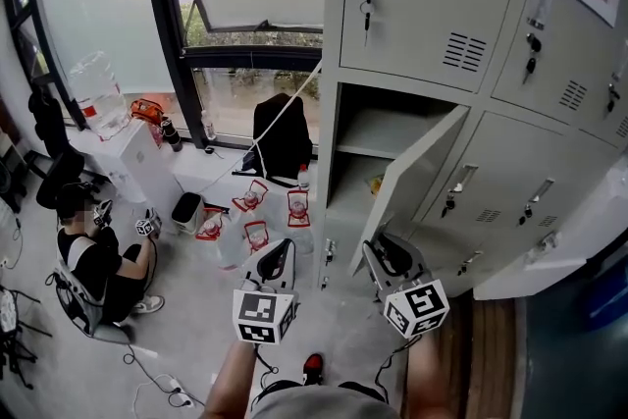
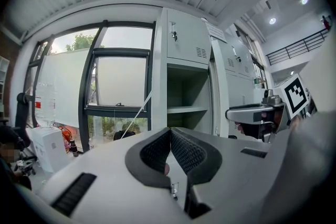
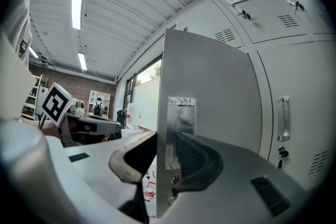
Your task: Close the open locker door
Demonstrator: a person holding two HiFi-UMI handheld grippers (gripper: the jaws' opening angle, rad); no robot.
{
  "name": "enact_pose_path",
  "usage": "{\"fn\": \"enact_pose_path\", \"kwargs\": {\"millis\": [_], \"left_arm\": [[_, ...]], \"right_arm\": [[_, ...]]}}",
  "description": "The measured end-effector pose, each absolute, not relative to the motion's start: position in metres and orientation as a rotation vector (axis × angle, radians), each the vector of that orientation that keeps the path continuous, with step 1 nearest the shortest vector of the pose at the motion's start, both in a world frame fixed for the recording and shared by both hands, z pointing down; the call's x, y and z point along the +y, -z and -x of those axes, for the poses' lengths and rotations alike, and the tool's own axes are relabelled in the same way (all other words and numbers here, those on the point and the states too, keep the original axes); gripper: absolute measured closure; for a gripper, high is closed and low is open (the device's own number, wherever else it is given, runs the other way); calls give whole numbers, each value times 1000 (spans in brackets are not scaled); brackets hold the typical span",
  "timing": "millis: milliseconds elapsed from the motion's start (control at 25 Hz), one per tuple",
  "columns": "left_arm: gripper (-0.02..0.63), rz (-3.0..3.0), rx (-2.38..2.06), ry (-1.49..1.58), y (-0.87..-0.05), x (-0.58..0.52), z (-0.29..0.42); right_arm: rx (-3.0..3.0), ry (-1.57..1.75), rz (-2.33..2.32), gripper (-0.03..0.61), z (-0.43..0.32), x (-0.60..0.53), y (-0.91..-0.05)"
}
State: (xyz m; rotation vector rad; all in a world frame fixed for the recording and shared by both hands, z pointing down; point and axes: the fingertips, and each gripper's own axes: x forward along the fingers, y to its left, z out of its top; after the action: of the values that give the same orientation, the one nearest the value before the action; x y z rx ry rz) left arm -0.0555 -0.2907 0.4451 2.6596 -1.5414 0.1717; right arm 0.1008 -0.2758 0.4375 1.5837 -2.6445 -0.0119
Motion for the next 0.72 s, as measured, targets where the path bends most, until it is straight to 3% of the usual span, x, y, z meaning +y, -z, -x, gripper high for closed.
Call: {"fn": "enact_pose_path", "kwargs": {"millis": [720], "left_arm": [[591,-2674,-1519,-149,-447,-356,82]], "right_arm": [[-2634,25,-1610,466,-67,-339,-437]]}}
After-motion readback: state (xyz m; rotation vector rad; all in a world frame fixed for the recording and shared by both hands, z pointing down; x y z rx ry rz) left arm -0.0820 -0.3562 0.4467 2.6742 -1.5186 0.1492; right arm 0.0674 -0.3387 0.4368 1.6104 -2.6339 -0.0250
